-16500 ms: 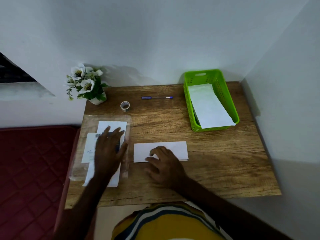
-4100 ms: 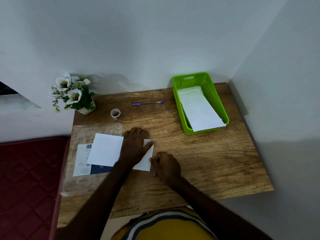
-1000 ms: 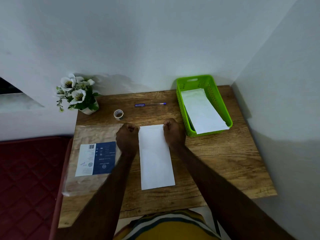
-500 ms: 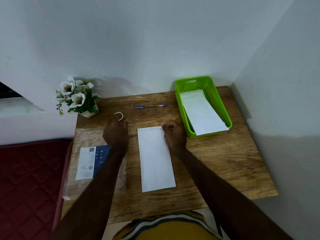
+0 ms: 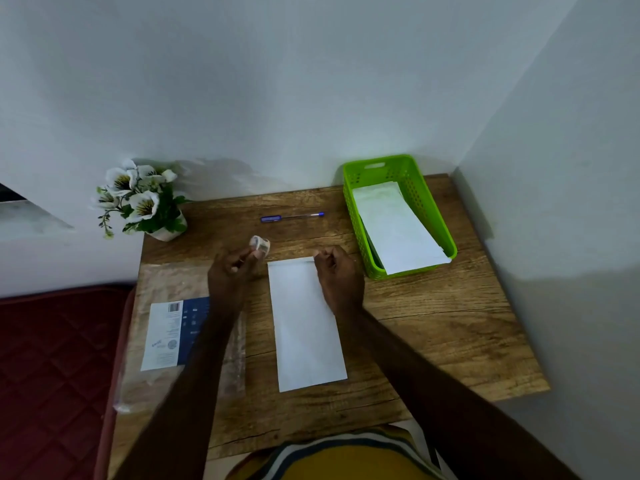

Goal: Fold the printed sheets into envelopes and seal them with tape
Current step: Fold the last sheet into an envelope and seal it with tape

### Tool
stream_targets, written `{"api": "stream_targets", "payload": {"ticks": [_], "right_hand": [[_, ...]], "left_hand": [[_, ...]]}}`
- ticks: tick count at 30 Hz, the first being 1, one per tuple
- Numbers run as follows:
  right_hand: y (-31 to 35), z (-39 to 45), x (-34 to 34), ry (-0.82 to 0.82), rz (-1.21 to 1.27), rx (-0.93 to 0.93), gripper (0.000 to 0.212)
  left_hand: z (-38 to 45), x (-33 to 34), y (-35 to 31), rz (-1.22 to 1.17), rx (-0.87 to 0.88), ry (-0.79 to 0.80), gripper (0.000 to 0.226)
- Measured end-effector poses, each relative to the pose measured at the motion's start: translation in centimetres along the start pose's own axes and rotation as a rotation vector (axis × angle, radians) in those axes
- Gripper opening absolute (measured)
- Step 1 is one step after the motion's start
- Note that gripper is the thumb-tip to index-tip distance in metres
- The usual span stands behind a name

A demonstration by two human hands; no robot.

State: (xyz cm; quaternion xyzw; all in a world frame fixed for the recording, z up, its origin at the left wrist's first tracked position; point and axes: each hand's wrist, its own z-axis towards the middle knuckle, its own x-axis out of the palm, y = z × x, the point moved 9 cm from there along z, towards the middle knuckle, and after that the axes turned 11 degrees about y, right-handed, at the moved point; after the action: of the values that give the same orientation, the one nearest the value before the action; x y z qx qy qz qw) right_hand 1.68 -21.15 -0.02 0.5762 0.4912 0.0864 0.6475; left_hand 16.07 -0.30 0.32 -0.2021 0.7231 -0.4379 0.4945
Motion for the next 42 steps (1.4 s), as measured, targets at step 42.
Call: {"api": "stream_targets", "payload": {"ticks": [42], "right_hand": [[3.6,-3.6,0.2,0.397,0.354,-0.130,0.020]], "left_hand": [[-5.9,2.6,-4.0,-0.508,-0.170,0.096,0.024]]}}
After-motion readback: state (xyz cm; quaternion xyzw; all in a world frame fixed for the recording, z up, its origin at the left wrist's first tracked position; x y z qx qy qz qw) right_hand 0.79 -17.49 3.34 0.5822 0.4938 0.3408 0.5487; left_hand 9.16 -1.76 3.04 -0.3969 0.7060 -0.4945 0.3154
